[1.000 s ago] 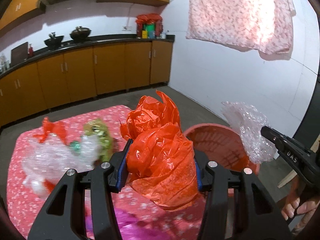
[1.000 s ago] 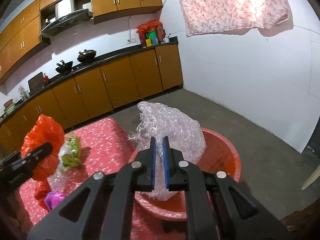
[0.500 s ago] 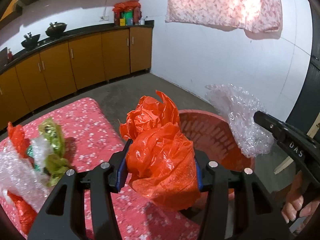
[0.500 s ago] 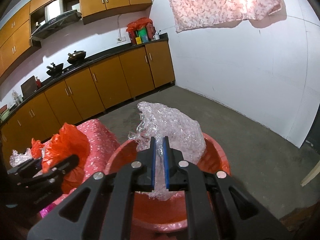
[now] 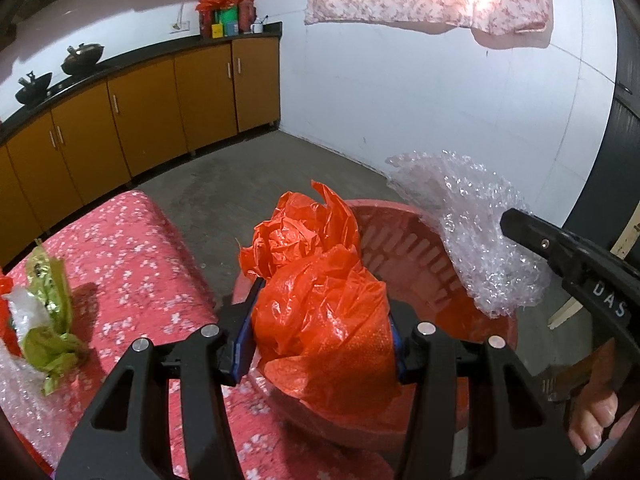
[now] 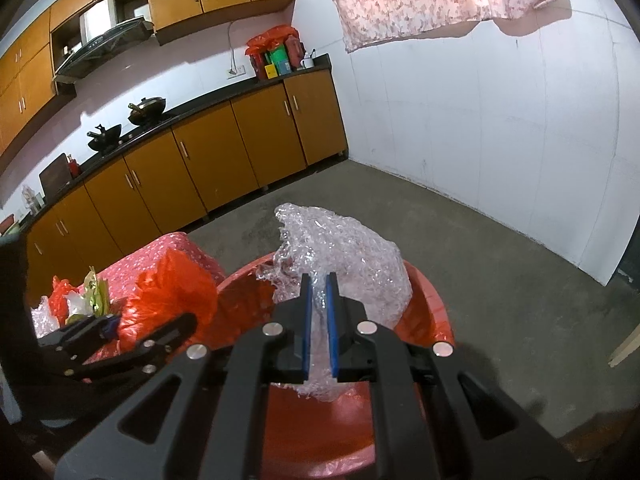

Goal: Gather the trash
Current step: 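Carry both items to the orange basket and open both tools to drop them, then grasp the purple bag with the right tool while the left tool grasps an orange bag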

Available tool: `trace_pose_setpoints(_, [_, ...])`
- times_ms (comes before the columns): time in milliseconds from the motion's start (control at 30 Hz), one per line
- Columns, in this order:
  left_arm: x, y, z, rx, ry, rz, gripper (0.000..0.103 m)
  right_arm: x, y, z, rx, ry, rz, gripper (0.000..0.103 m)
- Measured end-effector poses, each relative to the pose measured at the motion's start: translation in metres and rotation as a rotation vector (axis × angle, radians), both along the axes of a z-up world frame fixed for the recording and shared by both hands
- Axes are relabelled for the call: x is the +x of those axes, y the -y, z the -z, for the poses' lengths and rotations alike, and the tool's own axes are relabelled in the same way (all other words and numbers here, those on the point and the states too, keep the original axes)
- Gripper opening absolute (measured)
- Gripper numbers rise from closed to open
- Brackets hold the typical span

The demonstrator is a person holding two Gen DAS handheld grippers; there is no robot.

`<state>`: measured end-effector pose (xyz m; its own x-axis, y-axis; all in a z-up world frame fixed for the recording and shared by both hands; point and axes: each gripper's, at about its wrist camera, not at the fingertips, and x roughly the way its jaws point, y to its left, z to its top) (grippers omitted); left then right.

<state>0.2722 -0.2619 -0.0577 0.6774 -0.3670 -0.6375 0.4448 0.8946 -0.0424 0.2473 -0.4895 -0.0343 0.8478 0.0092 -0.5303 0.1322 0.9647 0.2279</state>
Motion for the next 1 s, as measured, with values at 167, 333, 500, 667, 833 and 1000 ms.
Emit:
trace_pose_setpoints(167, [0.005, 0.013, 0.007, 0.012, -0.011, 0.014, 0.053, 0.005, 0.004, 0.003, 0.022, 0.001, -0.016, 0.009])
trace_pose_setpoints(333, [0.006, 0.015, 0.016, 0.024, -0.031, 0.006, 0.058, 0.007, 0.011, 0.006, 0.049, 0.001, -0.025, 0.013])
trace_pose_setpoints(500, [0.007, 0.011, 0.017, 0.013, -0.041, -0.009, 0.061, 0.004, 0.014, 0.007, 0.062, 0.002, -0.016, 0.021])
trace_pose_setpoints(667, [0.004, 0.01, 0.013, -0.002, -0.039, -0.01, 0.067, -0.003, 0.016, 0.004, 0.052, 0.007, 0.01, 0.024])
trace_pose_setpoints(833, [-0.001, -0.002, 0.005, -0.028, -0.043, -0.031, 0.067, -0.013, 0.016, 0.004, 0.036, 0.002, 0.027, 0.029])
trace_pose_setpoints(1000, [-0.023, -0.032, -0.016, -0.05, -0.004, -0.085, 0.072, -0.026, -0.004, 0.0, -0.013, 0.001, -0.003, 0.035])
